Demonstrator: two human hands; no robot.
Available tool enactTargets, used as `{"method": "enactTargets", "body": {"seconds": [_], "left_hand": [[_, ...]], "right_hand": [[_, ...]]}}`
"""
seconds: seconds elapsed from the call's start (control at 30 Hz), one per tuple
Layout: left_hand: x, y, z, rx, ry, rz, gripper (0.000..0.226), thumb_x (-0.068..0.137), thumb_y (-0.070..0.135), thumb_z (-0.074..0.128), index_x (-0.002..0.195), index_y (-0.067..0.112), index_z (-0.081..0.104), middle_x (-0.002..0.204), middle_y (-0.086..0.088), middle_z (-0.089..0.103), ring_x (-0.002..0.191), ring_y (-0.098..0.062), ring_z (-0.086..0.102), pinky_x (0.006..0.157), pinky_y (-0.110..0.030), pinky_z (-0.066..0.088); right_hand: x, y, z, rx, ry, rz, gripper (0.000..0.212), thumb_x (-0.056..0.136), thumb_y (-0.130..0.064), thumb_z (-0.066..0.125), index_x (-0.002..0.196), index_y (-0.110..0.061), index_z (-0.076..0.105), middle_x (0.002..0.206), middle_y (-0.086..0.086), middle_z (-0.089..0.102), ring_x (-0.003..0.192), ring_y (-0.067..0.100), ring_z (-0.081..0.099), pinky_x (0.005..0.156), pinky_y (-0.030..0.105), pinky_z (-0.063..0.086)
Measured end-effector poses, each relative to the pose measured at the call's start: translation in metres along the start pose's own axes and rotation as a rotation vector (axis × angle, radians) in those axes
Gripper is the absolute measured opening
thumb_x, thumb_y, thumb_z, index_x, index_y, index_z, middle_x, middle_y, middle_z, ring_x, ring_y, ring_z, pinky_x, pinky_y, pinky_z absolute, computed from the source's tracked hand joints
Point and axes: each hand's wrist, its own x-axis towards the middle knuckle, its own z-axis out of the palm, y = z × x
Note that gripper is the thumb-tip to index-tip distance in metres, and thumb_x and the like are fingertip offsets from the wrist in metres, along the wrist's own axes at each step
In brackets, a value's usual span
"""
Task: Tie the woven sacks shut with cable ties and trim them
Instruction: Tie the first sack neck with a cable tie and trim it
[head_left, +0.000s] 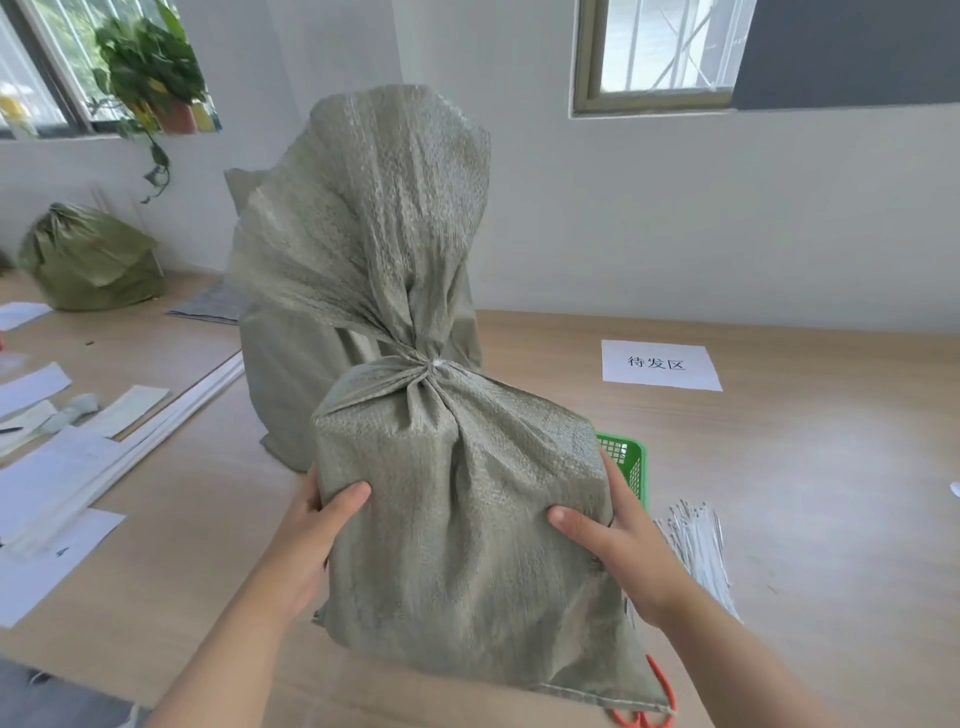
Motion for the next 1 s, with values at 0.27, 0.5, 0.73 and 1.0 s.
{"method": "enactTargets", "body": {"seconds": [0.27,0.5,0.73,1.0], "left_hand": [[0.030,0.047,0.032,0.020,-0.028,0.070,0.082,0.047,0.055,0.092,0.120,0.040,0.059,0.111,0.013,0.074,0.104,-0.009,0.070,0.087,-0.035,0.052],[0.083,0.085,0.063,0.034,-0.153,0.124,0.080,0.044,0.063,0.084,0.118,0.046,0.057,0.112,0.018,0.073,0.102,-0.001,0.069,0.091,-0.031,0.051],[0.142,0.125,0.093,0.087,-0.295,0.187,0.037,0.092,0.037,0.066,0.127,0.041,0.053,0.122,0.013,0.066,0.108,-0.005,0.065,0.089,-0.029,0.051],[0.208,0.139,0.138,0.126,-0.371,0.197,0.033,0.092,0.038,0.068,0.123,0.044,0.056,0.117,0.016,0.072,0.105,-0.006,0.070,0.080,-0.028,0.052]], "right_hand": [[0.020,-0.043,-0.019,0.060,0.073,-0.068,0.079,0.068,-0.036,0.085,0.137,-0.034,0.045,0.129,0.002,0.065,0.114,0.018,0.067,0.090,0.039,0.057],[0.039,-0.093,-0.037,0.052,0.199,-0.121,0.068,0.075,-0.028,0.085,0.131,-0.033,0.046,0.125,0.004,0.066,0.106,0.019,0.071,0.081,0.038,0.060],[0.071,-0.143,-0.053,-0.022,0.340,-0.177,0.068,0.072,-0.031,0.085,0.130,-0.029,0.050,0.118,0.002,0.069,0.101,0.015,0.072,0.074,0.029,0.059],[0.115,-0.176,-0.100,-0.081,0.381,-0.209,0.060,0.076,-0.025,0.077,0.132,-0.027,0.053,0.118,0.002,0.072,0.105,0.019,0.072,0.080,0.034,0.059]]}}
